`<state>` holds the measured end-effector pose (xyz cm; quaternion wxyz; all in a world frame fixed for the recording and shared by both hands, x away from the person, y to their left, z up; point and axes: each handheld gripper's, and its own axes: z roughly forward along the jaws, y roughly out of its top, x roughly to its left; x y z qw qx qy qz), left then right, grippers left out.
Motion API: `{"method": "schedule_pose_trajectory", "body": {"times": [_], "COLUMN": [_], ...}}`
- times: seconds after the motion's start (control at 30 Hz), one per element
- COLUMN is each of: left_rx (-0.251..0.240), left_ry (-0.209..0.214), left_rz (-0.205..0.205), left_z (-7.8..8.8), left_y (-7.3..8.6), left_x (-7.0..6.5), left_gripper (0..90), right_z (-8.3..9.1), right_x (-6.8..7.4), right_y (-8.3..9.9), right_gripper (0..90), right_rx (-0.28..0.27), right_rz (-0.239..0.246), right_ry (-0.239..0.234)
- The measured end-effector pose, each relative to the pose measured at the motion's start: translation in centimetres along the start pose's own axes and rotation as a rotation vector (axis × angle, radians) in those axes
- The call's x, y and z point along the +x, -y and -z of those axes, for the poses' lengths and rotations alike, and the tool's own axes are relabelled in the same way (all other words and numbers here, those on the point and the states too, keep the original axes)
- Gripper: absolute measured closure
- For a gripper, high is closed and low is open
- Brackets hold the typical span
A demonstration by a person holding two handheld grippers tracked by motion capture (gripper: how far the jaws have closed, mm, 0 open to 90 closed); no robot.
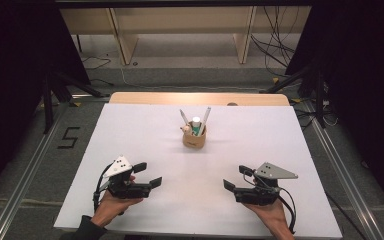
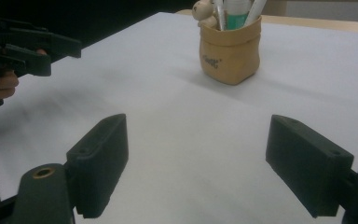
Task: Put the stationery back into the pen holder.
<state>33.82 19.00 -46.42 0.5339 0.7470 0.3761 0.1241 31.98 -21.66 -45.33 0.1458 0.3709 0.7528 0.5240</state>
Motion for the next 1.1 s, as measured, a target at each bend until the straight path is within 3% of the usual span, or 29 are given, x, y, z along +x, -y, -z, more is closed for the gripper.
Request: {"method": "schedule_pose_trajectory", "body": {"times": [0.33, 0.77, 1.1], "left_rx": [0.004, 0.007, 0.012], "left_ry": [0.002, 0.007, 0.006], "left_rz": [0.004, -0.005, -0.01], "left_z": [0.2, 0.0, -0.2], "left_y": [0.2, 0.1, 0.1], "left_x": [0.0, -0.1, -0.1], "left_gripper": [15.9, 15.9, 15.9], "right_z": [0.8, 1.9, 2.0], "right_x": [0.8, 0.2, 0.1], "right_y": [0.7, 1.7, 1.8], "right_gripper": [21.7, 21.5, 21.3], "right_rx": [-0.012, -0.033, -0.036], "right_rz": [0.016, -0.027, -0.023], "right_ry": [-0.001, 0.01, 0.021]}}
